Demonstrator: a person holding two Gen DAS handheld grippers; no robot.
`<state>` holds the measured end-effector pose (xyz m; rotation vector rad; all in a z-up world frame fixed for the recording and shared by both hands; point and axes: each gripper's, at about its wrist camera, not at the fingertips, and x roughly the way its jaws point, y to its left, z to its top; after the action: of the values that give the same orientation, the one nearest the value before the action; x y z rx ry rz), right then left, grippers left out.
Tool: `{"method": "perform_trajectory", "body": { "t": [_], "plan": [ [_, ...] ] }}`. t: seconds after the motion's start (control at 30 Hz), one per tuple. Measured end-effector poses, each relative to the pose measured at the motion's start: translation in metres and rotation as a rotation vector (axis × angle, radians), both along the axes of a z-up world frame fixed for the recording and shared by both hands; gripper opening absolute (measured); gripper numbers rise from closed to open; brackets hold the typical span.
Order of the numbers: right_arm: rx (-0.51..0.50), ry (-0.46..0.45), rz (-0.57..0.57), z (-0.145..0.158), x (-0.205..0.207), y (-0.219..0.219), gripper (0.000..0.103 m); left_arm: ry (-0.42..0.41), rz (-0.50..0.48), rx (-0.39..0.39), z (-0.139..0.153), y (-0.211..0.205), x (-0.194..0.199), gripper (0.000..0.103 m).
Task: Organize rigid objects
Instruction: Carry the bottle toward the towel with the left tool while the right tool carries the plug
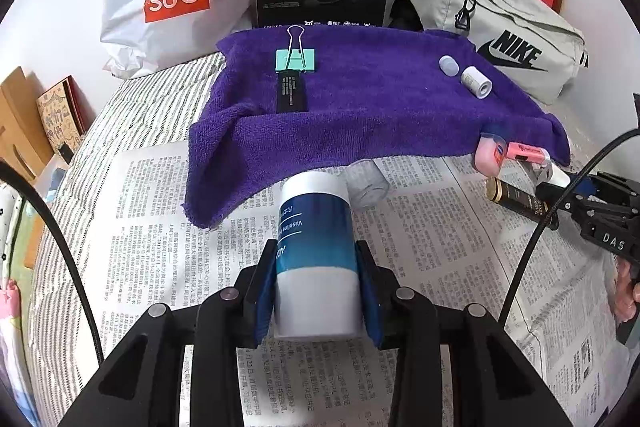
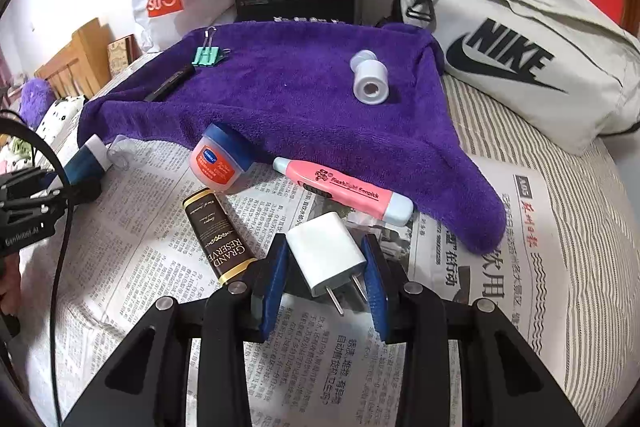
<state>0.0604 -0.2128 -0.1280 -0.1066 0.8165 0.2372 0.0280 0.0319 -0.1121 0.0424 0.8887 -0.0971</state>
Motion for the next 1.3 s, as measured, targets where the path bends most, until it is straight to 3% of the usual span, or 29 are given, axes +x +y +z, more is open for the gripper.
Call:
{"method": "perform_trajectory", "body": {
  "t": [0.23,0.43,0.73,1.03,1.3],
  "plan": [
    [0.021,0.033,0.0,0.009,-0.003,-0.011,0.037,0.034,0.003,-0.038,0.006,0.005,-0.001,0.034],
    [-0.017,0.007,0.009,0.026,-0.004,-0.014,0.037,0.021,-0.003,-0.044,0.021,0.005,-0.001,0.034],
    [0.017,-0.002,0.02,0.04,0.006,-0.019,0.037,-0.008,0.001,-0.046,0.045,0.011,0.006,0.034],
    [0.038,-0.036,0.025,0.062,0.035,-0.023,0.037,-0.03,-0.027,-0.078,0.066,0.012,0.035,0.034],
    [0.049,-0.001,0.047,0.063,0.08,-0.015,0.037,-0.006,-0.048,-0.057,0.067,0.01,0.069,0.034]
  ]
}}
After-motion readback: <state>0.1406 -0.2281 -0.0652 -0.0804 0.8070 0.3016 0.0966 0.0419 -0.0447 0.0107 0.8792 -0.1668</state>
